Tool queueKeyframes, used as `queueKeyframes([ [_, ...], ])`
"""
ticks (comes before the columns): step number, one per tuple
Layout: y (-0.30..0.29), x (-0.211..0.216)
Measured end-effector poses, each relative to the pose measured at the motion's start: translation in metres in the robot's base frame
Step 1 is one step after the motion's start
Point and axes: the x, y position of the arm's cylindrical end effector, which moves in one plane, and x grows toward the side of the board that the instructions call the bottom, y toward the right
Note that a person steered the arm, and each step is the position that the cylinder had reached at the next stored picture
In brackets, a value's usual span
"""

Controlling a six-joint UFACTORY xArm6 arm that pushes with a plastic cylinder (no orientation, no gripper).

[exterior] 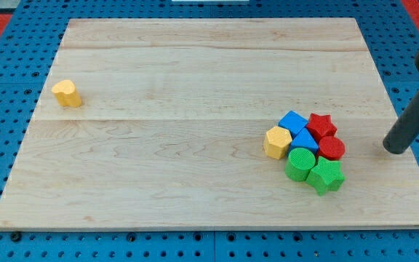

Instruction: Push the red circle left a bit

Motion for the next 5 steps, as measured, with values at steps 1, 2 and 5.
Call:
queueKeyframes([
  [1, -0.002, 0.016],
  [2, -0.046, 0.012],
  [5, -0.205, -0.033],
])
